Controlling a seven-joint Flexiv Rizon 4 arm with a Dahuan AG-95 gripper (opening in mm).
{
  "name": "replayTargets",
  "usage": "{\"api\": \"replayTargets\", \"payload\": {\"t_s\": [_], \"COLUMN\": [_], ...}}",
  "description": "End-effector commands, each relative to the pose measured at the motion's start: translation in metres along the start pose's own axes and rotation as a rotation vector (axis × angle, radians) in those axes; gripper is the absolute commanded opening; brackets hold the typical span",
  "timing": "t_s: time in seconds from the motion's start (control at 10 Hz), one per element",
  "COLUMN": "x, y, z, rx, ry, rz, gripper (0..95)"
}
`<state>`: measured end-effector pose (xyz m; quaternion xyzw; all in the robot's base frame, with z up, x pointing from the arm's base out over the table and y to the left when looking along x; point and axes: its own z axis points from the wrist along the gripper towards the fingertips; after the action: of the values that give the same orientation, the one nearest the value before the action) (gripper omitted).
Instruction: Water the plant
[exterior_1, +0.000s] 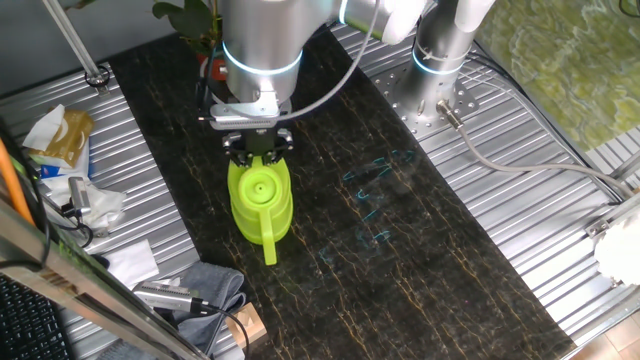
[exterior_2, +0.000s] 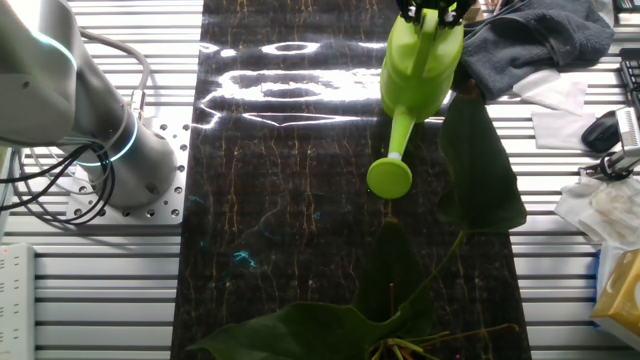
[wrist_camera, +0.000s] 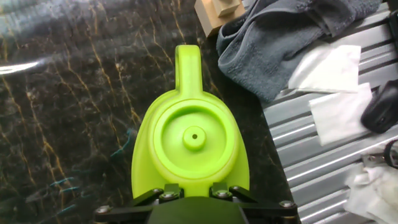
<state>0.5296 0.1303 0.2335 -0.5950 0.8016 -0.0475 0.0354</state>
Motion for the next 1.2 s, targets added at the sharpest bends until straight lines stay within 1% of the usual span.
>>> {"api": "replayTargets", "payload": {"t_s": [0.1, 0.4, 0.6, 0.7, 0.8, 1.0, 1.2], "x": [-0.002, -0.008, -0.007, -0.007, -0.007, -0.007, -0.007], "y": [0.001, 0.003, 0.001, 0.000, -0.001, -0.004, -0.008], "z": [0.007, 0.020, 0.028, 0.034, 0.037, 0.049, 0.060], "rx": [-0.010, -0.018, -0.026, -0.028, -0.028, -0.027, -0.015], "ry": [0.001, -0.002, -0.005, -0.011, -0.014, -0.016, -0.016], "rz": [-0.004, -0.005, -0.015, -0.024, -0.033, -0.107, -0.182], "gripper": [0.0, 0.0, 0.0, 0.0, 0.0, 0.0, 0.0]}}
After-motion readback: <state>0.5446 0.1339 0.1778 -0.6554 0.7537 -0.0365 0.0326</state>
